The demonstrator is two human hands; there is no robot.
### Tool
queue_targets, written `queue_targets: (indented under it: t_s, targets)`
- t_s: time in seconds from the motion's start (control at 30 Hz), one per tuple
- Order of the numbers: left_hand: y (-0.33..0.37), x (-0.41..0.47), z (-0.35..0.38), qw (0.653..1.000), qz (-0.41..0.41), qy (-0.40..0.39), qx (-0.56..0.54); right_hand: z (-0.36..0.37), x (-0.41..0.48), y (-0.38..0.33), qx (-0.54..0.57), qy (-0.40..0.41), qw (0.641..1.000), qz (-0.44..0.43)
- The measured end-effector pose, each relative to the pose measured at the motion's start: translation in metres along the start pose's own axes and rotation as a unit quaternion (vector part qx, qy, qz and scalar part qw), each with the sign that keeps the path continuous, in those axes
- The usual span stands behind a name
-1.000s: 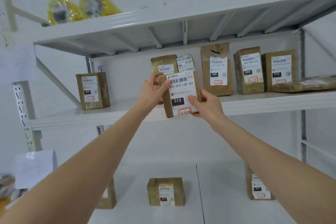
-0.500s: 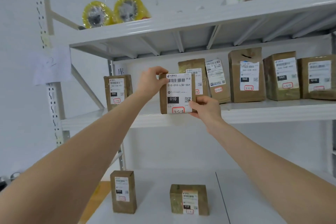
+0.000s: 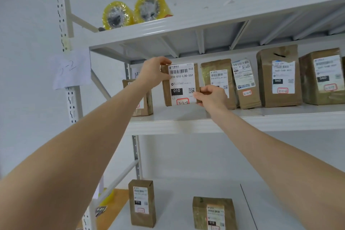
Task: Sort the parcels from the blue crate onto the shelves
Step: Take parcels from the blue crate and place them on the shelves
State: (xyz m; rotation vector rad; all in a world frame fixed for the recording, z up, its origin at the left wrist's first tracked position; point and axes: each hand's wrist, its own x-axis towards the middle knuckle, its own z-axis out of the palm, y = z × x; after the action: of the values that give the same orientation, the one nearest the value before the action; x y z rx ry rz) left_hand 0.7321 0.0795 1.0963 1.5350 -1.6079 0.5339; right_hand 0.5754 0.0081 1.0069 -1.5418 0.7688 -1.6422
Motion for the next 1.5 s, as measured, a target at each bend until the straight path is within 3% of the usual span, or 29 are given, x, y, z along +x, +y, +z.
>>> queue_targets:
  t_s: [0.3, 0.53, 0.83, 1.5]
  targets:
    - [-0.092, 0.044, -0.016, 0.999, 0.029, -0.008, 0.022, 0.095, 0.034, 0.020, 0.011, 0.000, 1.000, -0.002]
    - [-0.140, 0.065, 0.012, 0.998, 0.035, -0.032, -0.036, 0.117, 0.052, 0.040, -0.064, 0.027, 0.998, 0.009]
    - [-0.121, 0.074, 0.060, 0.993, 0.053, -0.069, -0.085, 0.075, 0.065, 0.050, -0.207, 0.057, 0.976, 0.021]
    - [-0.101, 0.073, 0.107, 0.994, 0.037, -0.066, -0.081, 0.042, 0.086, 0.082, -0.299, 0.038, 0.954, 0.001]
